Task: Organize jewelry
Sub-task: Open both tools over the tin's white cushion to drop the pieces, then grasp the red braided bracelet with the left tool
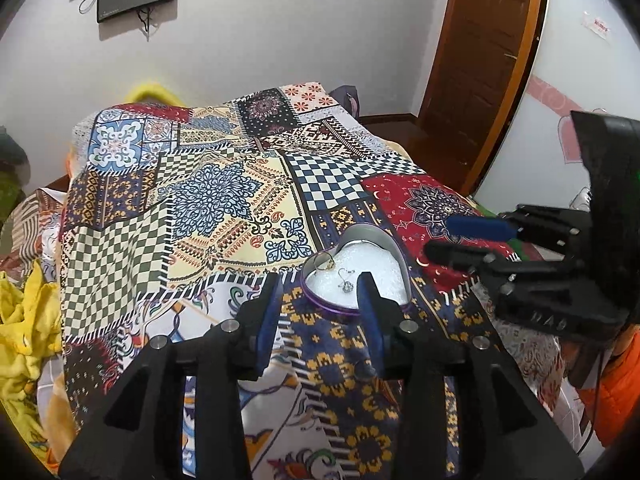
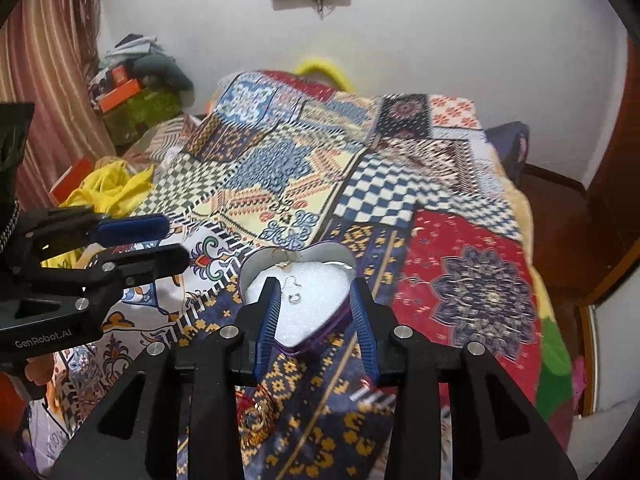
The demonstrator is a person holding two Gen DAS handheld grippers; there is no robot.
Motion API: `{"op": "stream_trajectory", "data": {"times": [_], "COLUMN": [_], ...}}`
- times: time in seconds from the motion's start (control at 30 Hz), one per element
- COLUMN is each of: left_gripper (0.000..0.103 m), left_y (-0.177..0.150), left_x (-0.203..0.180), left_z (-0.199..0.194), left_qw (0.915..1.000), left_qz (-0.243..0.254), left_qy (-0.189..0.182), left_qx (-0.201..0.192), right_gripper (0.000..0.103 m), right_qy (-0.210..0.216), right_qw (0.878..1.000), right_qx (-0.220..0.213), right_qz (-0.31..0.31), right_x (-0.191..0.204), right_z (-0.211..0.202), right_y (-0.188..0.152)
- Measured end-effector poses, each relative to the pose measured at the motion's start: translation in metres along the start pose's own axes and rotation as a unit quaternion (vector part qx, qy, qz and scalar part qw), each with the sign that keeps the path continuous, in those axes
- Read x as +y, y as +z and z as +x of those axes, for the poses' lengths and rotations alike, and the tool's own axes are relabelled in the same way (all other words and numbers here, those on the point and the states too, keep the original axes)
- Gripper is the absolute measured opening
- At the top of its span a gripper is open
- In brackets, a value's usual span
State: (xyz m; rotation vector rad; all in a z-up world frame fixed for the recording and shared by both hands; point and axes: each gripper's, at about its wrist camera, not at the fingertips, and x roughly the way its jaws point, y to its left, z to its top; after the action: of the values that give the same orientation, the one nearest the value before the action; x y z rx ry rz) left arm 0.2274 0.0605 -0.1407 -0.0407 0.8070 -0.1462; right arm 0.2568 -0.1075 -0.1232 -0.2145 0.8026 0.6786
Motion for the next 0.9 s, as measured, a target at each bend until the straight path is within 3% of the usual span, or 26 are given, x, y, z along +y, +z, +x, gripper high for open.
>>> {"op": "stream_trajectory", "data": {"times": [0.37,0.63,0.9], "left_gripper": [0.039,0.039,0.039], "left_y": [-0.033,-0.068,-0.082], "left_x": [-0.013,-0.02,-0.026], "left_z": [-0.019,-0.01,0.004], "left_qw": [0.9998,0.9979,0.9964], "left_qz": [0.004,-0.007,-0.028], "left_qy": [-0.004,-0.027,-0.037], "left_qx": [0.02,0.06,0.071], "right_gripper": [0.035,0.035,0.035], "right_qy": [-0.038,-0.029,-0.023], "right_qw": [0.999,0.999,0.998], "right_qx": [-0.015,0.016,0.051], "right_qz": [0.014,0.025,0.027], "right_x": [-0.001,0.006,0.014], "right_z": [-0.038,-0.031,-0.014], "right_y": [-0.024,-0.055,-0.078]}}
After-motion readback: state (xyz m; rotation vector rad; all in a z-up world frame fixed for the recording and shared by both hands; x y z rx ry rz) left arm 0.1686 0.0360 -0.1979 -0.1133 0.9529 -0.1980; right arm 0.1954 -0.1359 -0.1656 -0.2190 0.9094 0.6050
